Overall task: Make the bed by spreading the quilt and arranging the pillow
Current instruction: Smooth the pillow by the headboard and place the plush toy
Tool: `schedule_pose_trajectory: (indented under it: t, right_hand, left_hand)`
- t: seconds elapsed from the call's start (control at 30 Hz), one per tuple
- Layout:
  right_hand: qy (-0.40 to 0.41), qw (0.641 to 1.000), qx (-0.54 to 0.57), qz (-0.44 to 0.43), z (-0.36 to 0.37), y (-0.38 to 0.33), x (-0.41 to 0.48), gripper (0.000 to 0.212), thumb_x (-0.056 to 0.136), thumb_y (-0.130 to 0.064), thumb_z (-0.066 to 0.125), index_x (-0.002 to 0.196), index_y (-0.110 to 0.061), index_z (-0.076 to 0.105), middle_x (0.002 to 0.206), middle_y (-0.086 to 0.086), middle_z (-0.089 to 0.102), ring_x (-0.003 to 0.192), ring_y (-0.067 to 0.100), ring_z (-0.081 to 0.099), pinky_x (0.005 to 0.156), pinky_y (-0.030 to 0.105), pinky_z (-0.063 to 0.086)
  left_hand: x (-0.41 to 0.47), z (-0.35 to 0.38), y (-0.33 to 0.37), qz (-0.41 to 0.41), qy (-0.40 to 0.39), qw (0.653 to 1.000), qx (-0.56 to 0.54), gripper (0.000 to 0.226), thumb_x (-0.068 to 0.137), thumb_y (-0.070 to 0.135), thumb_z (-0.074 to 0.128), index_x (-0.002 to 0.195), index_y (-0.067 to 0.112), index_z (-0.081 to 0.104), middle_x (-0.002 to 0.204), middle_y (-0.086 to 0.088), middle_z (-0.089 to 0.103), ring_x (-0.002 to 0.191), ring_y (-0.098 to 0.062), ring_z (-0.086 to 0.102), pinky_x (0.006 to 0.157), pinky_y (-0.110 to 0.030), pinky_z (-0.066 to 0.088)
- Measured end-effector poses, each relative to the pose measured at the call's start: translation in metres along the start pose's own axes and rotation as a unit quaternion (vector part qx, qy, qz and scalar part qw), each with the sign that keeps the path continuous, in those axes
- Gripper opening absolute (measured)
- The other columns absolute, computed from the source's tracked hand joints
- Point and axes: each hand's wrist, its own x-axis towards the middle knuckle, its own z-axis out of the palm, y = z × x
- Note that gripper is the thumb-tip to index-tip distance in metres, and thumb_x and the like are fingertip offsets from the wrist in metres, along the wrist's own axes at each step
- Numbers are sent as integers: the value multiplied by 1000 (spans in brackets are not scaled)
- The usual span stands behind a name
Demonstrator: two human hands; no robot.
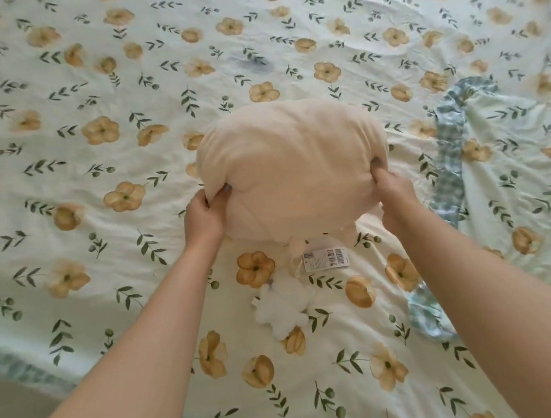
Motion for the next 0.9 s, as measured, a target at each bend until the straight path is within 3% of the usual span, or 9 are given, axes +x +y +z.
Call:
schedule_pose_trajectory:
  t: [0.13,0.2,0.27,0.33,0.43,0.5,0.6,0.77,0.9]
  right_hand:
    - [39,993,107,-12,-29,-37,-5,48,85,-53,56,111,-13,66,108,4,69,94,24,67,86,39,56]
    - [17,985,167,-28,-46,-50,-8,37,86,-45,52,100,-14,67,95,4,70,79,24,67,73,35,55]
    - [-13,990,136,-37,-61,-50,-10,31,94,-39,42,100,-18,63,92,0,63,74,17,59,66,28,45]
    - [-62,997,36,-34,-74,-41,-9,31,99,-35,40,118,-22,60,113,2,62,90,15,58,69,29,43]
    - [-110,985,-127,-36,-88,-7,1,49,95,-25,54,143,-27,43,147,3,44,127,23,45,93,35,39]
    - [-124,979,-158,-38,-91,16,0,68,92,-27,60,151,-32,27,158,0,25,140,26,31,107,43,33]
    - [-137,980,-146,23,-94,44,-4,81,90,-35,64,152,-40,12,161,-3,12,143,30,25,109,53,32]
    - [-148,983,-35,100,-71,74,-4,99,81,-46,72,150,-46,1,159,5,23,139,36,32,104,60,39]
    - [-133,973,24,187,-43,89,-11,94,74,-65,68,148,-30,21,149,10,37,127,38,46,94,55,49]
  left_hand:
    - [2,0,51,10,25,998,52,51,88,62,50,67,15,52,67,0,55,65,-20,52,55,-32,35]
    - [7,7,68,-12,-8,997,73,52,89,60,50,84,9,61,84,-7,62,79,-27,58,60,-33,42]
    - [15,12,69,-66,-26,995,70,62,89,60,50,119,6,59,114,-15,62,102,-36,60,74,-40,50]
    - [13,16,61,-104,-39,993,51,64,90,60,45,128,9,53,122,-12,59,107,-34,58,80,-41,52]
    - [3,27,42,-102,-100,986,87,60,85,69,44,124,24,48,128,0,52,116,-27,51,97,-50,46]
    - [0,33,32,-92,-114,985,93,65,87,68,44,138,29,37,135,6,45,124,-26,45,101,-49,41]
    - [3,36,22,-88,-107,989,49,83,82,70,51,150,39,15,152,7,32,134,-27,38,103,-53,36]
    - [15,25,9,-72,-133,979,136,60,80,48,70,128,31,39,123,2,53,106,-25,54,87,-49,51]
    - [14,26,7,-42,-174,965,193,49,81,39,60,125,26,43,120,-4,58,105,-29,57,90,-53,51]
